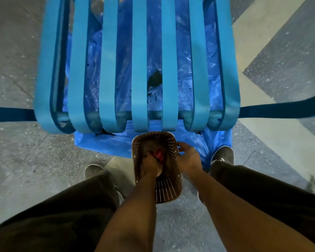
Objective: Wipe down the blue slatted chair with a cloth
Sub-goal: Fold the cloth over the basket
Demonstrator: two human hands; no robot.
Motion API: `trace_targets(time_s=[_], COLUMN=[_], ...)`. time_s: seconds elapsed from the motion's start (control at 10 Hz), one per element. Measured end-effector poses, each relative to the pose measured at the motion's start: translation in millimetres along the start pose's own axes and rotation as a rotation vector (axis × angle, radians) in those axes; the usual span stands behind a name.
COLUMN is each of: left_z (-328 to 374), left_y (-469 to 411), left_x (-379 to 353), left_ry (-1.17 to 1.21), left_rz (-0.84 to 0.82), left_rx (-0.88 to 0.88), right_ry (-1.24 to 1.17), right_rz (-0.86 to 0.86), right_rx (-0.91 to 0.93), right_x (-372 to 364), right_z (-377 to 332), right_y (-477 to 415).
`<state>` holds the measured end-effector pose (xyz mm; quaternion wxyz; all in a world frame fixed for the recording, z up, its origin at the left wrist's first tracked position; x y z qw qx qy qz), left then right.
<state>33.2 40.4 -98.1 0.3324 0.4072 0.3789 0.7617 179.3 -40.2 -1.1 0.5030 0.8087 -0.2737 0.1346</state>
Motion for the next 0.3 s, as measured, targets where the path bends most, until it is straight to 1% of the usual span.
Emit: trace_targets(time_s=[0.1,0.2,0.3], left_z=[-6.9,-18.6,-5.6], left_y=[-8.9,-16.4,-8.3], left_x=[4.3,-2.6,4.7], left_ry=[0.175,0.452,0.184], left_rz=[0.074,0.050,-0.015], left_rx=[0.052,0.166,0.049], right_ry=[-0.015,-0.020,-0.024], right_rz=[-0.016,-0.020,-0.040], right_rx=[0.007,-0.002,-0.022], right_x=[-1.3,-1.6,-2.5], right_z=[2.2,3.3,1.3], right_y=[-5.8,-9.5,-5.8])
Point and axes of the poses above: each hand's wrist, its own y-axis away from the middle knuckle, its own x-axis out of the back of the hand, z = x × y, the point moved 10 cm from there along -y, towards the middle knuckle, and after that the axes turned 1 degree about -y, right-handed, at the moved point
